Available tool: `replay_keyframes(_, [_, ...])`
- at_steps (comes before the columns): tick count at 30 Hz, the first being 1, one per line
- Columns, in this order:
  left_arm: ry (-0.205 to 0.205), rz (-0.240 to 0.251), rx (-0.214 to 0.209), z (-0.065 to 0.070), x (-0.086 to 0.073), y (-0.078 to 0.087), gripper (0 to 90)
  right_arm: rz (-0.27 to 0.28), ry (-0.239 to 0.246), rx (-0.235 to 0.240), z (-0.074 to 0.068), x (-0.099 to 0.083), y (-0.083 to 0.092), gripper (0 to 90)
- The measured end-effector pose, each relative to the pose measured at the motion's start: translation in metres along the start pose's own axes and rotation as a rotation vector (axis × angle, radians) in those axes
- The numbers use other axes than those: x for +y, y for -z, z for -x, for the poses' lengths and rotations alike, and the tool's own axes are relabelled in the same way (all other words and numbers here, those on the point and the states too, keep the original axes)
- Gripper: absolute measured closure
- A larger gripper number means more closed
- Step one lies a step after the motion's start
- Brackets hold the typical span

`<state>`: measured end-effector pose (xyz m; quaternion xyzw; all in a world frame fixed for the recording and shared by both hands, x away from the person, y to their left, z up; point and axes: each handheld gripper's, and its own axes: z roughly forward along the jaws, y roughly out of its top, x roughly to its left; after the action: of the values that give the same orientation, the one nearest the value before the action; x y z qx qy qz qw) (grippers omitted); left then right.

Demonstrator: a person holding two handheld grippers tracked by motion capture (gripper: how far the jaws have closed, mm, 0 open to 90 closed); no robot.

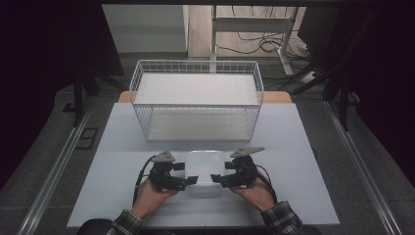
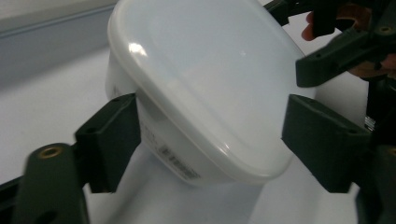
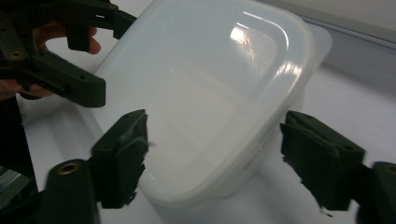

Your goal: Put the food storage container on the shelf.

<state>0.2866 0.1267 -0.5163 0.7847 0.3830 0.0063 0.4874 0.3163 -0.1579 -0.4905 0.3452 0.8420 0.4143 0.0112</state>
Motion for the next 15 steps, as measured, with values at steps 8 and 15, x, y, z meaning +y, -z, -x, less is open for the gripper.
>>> replay_keyframes(8, [0.031,0.029,0.025,0.004,-0.003,0.012,50.9,0.023,-0.028,-0.042,-0.004,-0.003,0.014,50.2])
replay_keyframes(15, [0.059,0.083,0.073,0.007,-0.005,0.016,66.3,0.062,-0.072,-0.070,-0.007,-0.005,0.022,67.3])
